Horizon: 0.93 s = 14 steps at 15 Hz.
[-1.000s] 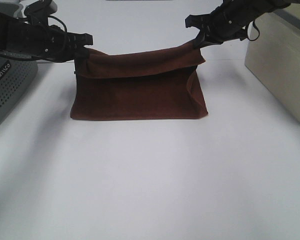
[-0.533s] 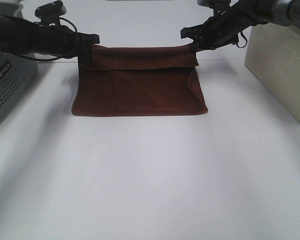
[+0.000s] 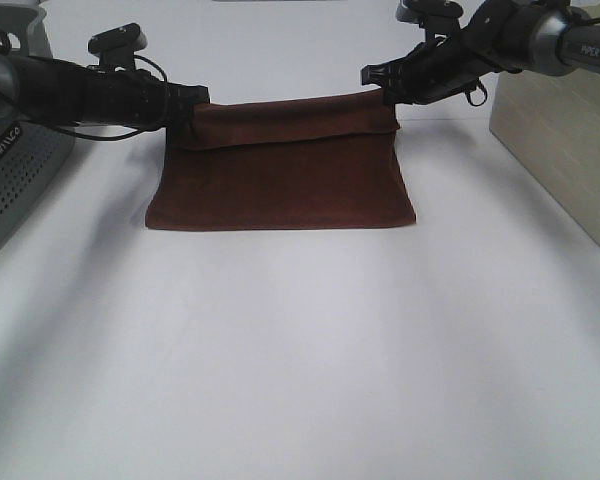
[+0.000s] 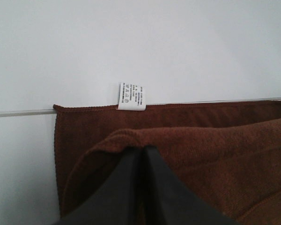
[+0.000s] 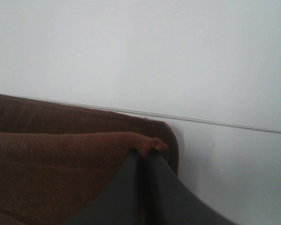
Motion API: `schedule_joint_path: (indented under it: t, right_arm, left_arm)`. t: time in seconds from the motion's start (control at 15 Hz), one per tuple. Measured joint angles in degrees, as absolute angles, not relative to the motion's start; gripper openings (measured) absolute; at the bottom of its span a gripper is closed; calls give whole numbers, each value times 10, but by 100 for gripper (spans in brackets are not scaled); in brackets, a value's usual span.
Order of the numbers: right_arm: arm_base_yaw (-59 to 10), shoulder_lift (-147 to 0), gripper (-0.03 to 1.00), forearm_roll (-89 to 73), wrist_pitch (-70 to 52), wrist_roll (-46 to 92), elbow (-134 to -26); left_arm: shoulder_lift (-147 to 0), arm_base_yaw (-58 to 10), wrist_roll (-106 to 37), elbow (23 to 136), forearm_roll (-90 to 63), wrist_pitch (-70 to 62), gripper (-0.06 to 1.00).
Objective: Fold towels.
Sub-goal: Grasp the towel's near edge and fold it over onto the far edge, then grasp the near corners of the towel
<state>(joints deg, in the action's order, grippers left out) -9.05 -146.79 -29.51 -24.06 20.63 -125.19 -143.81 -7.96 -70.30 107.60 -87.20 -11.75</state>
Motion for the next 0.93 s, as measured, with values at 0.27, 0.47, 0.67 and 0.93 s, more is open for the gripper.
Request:
schedule_joint_path:
  t: [0.27,0.47,0.67,0.93]
  right_arm:
    - [-91,-1468,30,-295,-236,206,-1252]
    - [-91,-1463,60,-292,-252,204,-1252]
    - [-91,-1430,65,-286,-361,202,-1252]
    - [-91,-1417,65,-281,-473,201,-1252]
  left_arm:
    - [-1438,-80,-712,1076,-872,-116,45]
    - [-1437,-80,-712,1076,-866,-116,72]
    - [-1405,-79,-673,1076,-791,-133,74]
    - [-1378,-64,-561,1076,-637,-277,74]
